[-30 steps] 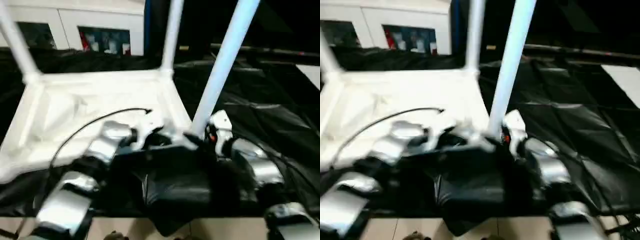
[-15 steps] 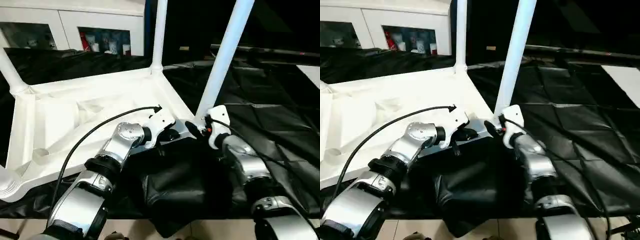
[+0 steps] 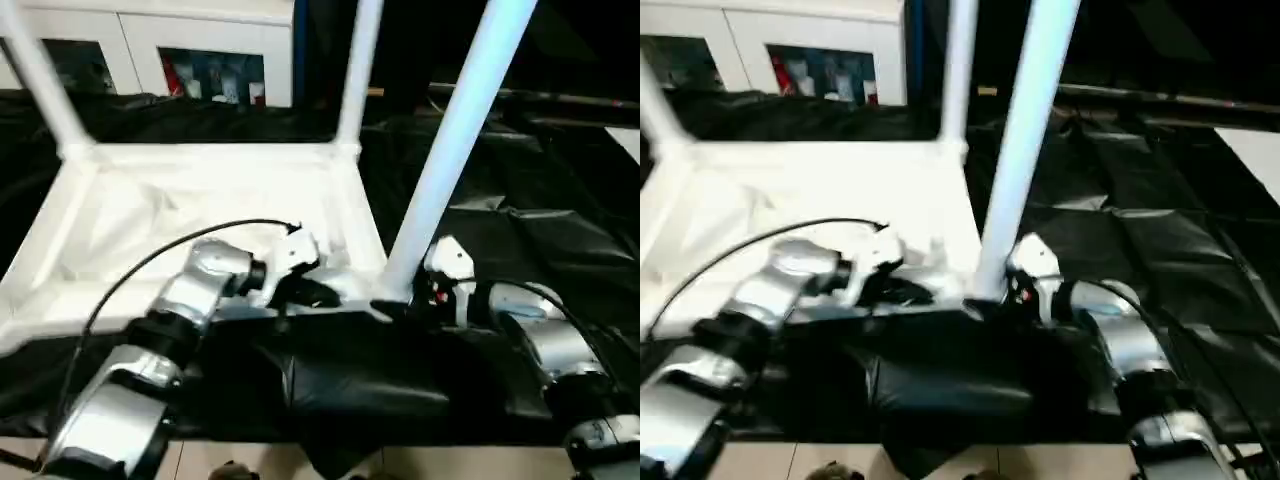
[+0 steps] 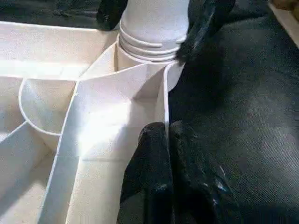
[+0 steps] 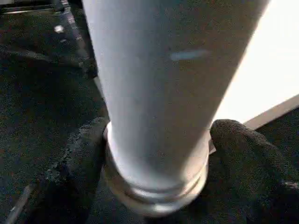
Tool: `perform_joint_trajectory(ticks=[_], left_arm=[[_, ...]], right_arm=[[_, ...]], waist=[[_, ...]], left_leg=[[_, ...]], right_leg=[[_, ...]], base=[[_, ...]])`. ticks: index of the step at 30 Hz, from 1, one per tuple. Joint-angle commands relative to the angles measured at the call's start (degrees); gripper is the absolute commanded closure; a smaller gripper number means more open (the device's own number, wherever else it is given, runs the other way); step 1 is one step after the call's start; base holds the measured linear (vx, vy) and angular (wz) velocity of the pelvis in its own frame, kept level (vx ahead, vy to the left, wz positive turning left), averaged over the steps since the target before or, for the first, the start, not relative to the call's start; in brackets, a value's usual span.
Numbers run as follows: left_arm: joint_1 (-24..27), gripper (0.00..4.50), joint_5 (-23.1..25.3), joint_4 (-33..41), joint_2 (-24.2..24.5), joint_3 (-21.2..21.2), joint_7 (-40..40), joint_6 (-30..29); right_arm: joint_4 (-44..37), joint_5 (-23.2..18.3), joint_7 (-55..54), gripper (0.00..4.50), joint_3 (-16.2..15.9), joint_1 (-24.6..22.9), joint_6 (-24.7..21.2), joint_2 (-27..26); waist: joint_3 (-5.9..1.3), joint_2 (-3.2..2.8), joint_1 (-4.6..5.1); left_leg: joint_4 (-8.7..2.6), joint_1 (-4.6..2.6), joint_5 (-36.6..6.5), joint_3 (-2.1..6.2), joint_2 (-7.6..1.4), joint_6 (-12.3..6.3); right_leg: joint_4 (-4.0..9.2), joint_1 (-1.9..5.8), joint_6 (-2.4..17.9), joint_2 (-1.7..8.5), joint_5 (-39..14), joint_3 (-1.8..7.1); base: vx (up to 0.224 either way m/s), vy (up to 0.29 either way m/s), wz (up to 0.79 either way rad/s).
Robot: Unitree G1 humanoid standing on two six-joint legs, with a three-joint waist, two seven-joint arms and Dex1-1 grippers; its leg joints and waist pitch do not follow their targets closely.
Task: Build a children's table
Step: Rotate leg to tighten
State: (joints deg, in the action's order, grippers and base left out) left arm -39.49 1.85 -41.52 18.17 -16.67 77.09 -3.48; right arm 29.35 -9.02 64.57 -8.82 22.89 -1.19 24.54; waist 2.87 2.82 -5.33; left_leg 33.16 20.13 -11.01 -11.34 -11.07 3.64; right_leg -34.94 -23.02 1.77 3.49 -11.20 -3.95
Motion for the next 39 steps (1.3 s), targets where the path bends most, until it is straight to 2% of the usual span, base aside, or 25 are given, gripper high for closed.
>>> perform_joint_trajectory(ticks=[1, 3, 5, 8, 9, 13, 15, 16, 17, 19, 22, 23, 24, 25, 29, 30, 32, 34, 35, 38, 39], left_arm=[[0.84, 4.5, 0.62, -0.2, 0.97, -1.29, 1.25, -0.38], [0.91, 4.5, 0.39, 0.09, 1.19, -1.19, 1.16, -0.54], [1.12, 4.5, 0.2, 0.63, 1.22, -1.21, 1.2, -0.88], [1.43, 4.5, 0.09, 1.22, 1.11, -1.3, 1.11, -1.14], [1.81, 4.5, 0.01, 1.76, 0.74, -1.27, 0.77, -1.33], [2.07, 4.5, 0.06, 1.74, -0.07, -1.33, -1.01, -0.95], [1.71, 4.5, 0.61, 0.67, -1.42, -0.9, -4.5, -0.21], [0.97, 4.5, 1.35, -0.93, -3.39, -0.52, -9.07, 0.34], [0.74, 4.5, 1.53, -1.39, -3.94, -0.43, -10.23, 0.38], [-0.36, 4.5, 2.37, -3.35, -6.41, -0.11, -15.35, 0.29], [-1.18, 4.5, 2.9, -4.72, -8.56, -0.04, -18.87, -0.25], [-2.16, 4.5, 3.41, -6.38, -11.55, 0.08, -23.4, -0.76], [-2.26, 4.5, 3.45, -6.57, -11.98, 0.09, -23.97, -0.85], [-2.77, 4.5, 3.77, -7.56, -14.01, 0.11, -26.82, -1.1], [-3.08, 4.5, 4.74, -8.59, -16.99, -0.69, -29.28, -0.71], [-3.15, 4.5, 5.04, -8.93, -17.67, -0.93, -29.63, -0.35], [-3.17, 4.5, 5.45, -9.29, -18.01, -1.06, -29.88, 0.25], [-3.35, 4.5, 5.8, -9.79, -17.49, -1.01, -29.94, 0.94], [-3.43, 4.5, 5.95, -10.03, -17.25, -0.99, -29.97, 1.26], [-3.11, 4.5, 5.7, -9.41, -14.53, -1.01, -26.34, 3.17], [-2.92, 4.5, 5.35, -8.98, -13.58, -0.95, -24.68, 3.46]], right_arm=[[-1.17, -0.8, 1.26, 0.97, 0.18, -0.3, -1.08, 1.15], [-1.29, -0.99, 1.64, 0.97, 0.21, -0.38, -1.34, 1.18], [-1.63, -1.28, 1.96, 1.35, 0.18, -0.45, -1.73, 0.93], [-2.07, -1.54, 2.2, 1.45, 0.02, -0.54, -2.18, 0.53], [-2.57, -1.73, 2.33, 1.64, -0.17, -0.81, -2.68, 0.19], [-3.05, -2.06, 1.73, 1.74, -0.3, -1.58, -3.59, -0.82], [-2.69, -1.58, 0.04, 1.75, -0.29, -1.89, -4.18, -1.7], [-0.79, 0.25, -4.15, 1.76, -0.23, -1.71, -4.82, -2.96], [-0.18, 0.77, -5.4, 1.76, -0.22, -1.6, -5.09, -3.31], [2.76, 3.11, -12.19, 1.76, 0.24, -0.82, -6.11, -5.15], [4.9, 3.83, -18.12, 1.77, 1.45, -0.1, -6.9, -7.41], [7.44, 3.91, -26.56, 1.78, 3.67, 1.23, -7.86, -10.69], [7.81, 3.83, -27.76, 1.78, 4.04, 1.46, -8.03, -11.21], [9.5, 3.44, -33.3, 1.78, 5.71, 2.54, -8.44, -13.68], [12.31, 3.75, -40.76, 1.78, 7.04, 4.78, -7.54, -17.99], [12.92, 4.11, -41.92, 1.78, 6.9, 5.37, -7.26, -18.99], [11.86, 4.53, -41.54, 1.78, 6.23, 5.55, -5.45, -20.52], [11.62, 4.28, -40.63, 1.78, 6.39, 5.72, -4.47, -20.9], [11.67, 4.12, -40.4, 1.22, 6.52, 5.84, -4.17, -20.98], [10.12, 2.71, -35.56, 1.02, 6.63, 5.77, -2.91, -18.92], [9.58, 2.5, -33.36, 1.02, 6.35, 5.7, -2.36, -17.67]], waist=[[-3.08, 0.08, -0.24], [-3.05, 0.13, -0.2], [-3.08, 0.26, -0.15], [-3.14, 0.32, -0.15], [-3.14, 0.43, -0.13], [-3.17, 0.4, -0.1], [-3.1, 0.35, -0.12], [-2.99, 0.48, -0.01], [-2.88, 0.41, 0.11], [-2.68, 0.41, 0.27], [-2.61, 0.46, 0.66], [-2.59, 0.63, 0.69], [-2.68, 0.47, 0.87], [-2.77, 0.54, 1.07], [-2.95, 0.65, 1.3], [-2.9, 1.12, 1.31], [-2.91, 1.12, 1.42], [-3.01, 1.49, 1.55], [-3.02, 1.42, 1.53], [-3.09, 1.32, 1.5], [-3.08, 1.12, 1.43]], left_leg=[[-3.48, -0.23, -10.06, 1.16, -2.94, -3.84], [-3.49, -0.19, -10.15, 1.19, -2.88, -3.5], [-3.49, -0.15, -9.77, 1.25, -2.82, -3.43], [-3.37, -0.1, -8.94, 1.18, -2.75, -3.64], [-3.4, -0.12, -8.64, 1.18, -2.76, -3.75], [-3.32, -0.15, -8.29, 1.15, -2.76, -3.96], [-3.32, -0.14, -8.58, 1.15, -2.7, -3.84], [-3.37, -0.23, -9.54, 1.17, -2.64, -3.55], [-3.42, -0.31, -10.0, 1.18, -2.59, -3.34], [-3.67, -0.59, -12.6, 1.52, -2.63, -1.92], [-3.75, -0.83, -15.45, 1.77, -2.66, -0.98], [-3.87, -0.81, -15.54, 1.89, -2.75, -0.73], [-3.95, -0.9, -16.08, 2.0, -2.76, -0.12], [-3.97, -0.81, -16.47, 2.06, -2.72, 0.14], [-3.96, -0.77, -16.18, 1.89, -2.7, -0.24], [-3.87, -0.68, -15.94, 1.87, -2.54, -0.56], [-3.9, -0.63, -15.76, 1.86, -2.54, -0.76], [-3.95, -0.38, -15.28, 1.86, -2.57, -1.27], [-3.97, -0.39, -15.05, 1.86, -2.58, -1.37], [-3.93, -0.27, -14.75, 1.8, -2.59, -1.83], [-3.93, -0.26, -14.31, 1.8, -2.63, -1.89]], right_leg=[[4.52, 3.04, 11.48, 5.2, -12.32, 3.08], [4.65, 3.0, 11.17, 5.26, -13.28, 3.09], [4.62, 3.06, 10.79, 5.27, -13.56, 3.12], [4.53, 3.05, 10.84, 5.2, -12.59, 3.14], [4.49, 3.06, 10.87, 5.14, -12.19, 3.12], [4.4, 3.04, 11.2, 5.16, -11.22, 3.12], [4.56, 2.99, 11.05, 5.19, -11.88, 3.13], [4.83, 2.92, 10.59, 5.22, -13.82, 3.1], [5.06, 2.72, 10.21, 5.19, -15.35, 3.09], [5.69, 2.53, 8.47, 5.3, -22.06, 2.96], [6.24, 2.1, 6.72, 5.48, -26.95, 2.99], [6.23, 2.1, 6.48, 5.52, -27.15, 2.98], [6.18, 1.97, 6.54, 5.55, -27.14, 2.98], [6.19, 2.03, 6.43, 5.5, -26.71, 2.94], [5.99, 2.0, 7.19, 5.47, -22.74, 3.16], [5.98, 1.93, 7.13, 5.61, -23.39, 3.18], [6.19, 1.9, 6.38, 5.65, -24.51, 3.2], [6.09, 2.13, 6.04, 5.52, -23.47, 3.19], [5.99, 2.14, 6.11, 5.49, -22.99, 3.2], [5.93, 2.22, 6.48, 5.55, -21.85, 3.23], [5.8, 2.24, 6.89, 5.54, -20.84, 3.25]], base=[[0.0, 0.0, 0.0], [0.0, 0.0, 0.0], [0.0, 0.0, 0.0], [0.0, 0.0, 0.0], [0.0, 0.0, 0.0], [0.0, 0.0, 0.0], [0.0, 0.0, 0.0], [0.0, 0.0, 0.0], [0.0, 0.0, 0.0], [0.0, 0.0, 0.0], [0.0, 0.0, 0.0], [0.0, 0.0, 0.0], [0.0, 0.0, 0.0], [0.0, 0.0, 0.0], [0.0, 0.0, 0.0], [0.0, 0.0, 0.0], [0.0, 0.0, 0.0], [0.0, 0.0, 0.0], [0.0, 0.0, 0.0], [0.0, 0.0, 0.0], [0.0, 0.0, 0.0]])
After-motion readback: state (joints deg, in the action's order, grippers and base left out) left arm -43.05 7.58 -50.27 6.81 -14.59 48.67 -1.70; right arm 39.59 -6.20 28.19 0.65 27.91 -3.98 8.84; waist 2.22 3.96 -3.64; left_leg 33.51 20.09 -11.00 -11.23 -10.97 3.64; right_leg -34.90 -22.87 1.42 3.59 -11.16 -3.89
